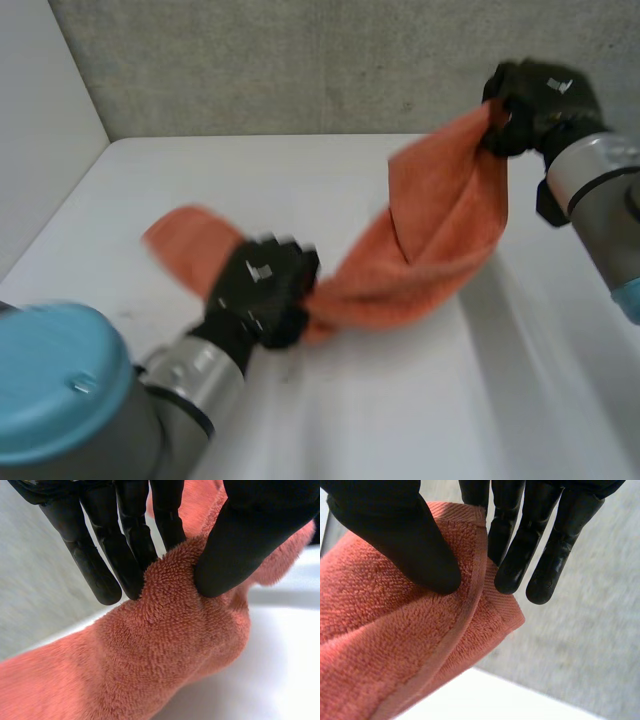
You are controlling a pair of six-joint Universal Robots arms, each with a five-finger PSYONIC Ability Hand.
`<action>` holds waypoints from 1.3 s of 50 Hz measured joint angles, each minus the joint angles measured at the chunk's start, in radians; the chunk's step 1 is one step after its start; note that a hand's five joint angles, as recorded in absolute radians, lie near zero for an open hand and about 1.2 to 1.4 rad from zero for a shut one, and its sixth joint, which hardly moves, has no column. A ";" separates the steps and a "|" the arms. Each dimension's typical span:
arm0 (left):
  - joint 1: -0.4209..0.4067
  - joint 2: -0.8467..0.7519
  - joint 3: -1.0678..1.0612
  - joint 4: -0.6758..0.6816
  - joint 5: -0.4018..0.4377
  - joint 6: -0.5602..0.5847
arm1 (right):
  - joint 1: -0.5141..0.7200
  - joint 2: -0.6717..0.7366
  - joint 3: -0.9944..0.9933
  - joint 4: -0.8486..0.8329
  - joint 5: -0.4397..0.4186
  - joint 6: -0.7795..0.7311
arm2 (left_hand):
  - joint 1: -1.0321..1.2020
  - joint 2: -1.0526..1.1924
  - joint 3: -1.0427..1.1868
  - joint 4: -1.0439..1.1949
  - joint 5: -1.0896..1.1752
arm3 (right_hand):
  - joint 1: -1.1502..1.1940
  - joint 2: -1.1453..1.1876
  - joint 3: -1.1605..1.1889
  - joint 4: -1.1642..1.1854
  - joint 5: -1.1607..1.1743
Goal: Fold the laundry
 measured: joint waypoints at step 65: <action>0.231 -0.568 0.619 -0.445 0.408 0.402 | -0.010 0.078 0.262 0.063 -0.068 -0.281 | -0.582 -0.692 -0.686 -0.693 -0.593 | 0.000 0.000 0.000 0.000 0.000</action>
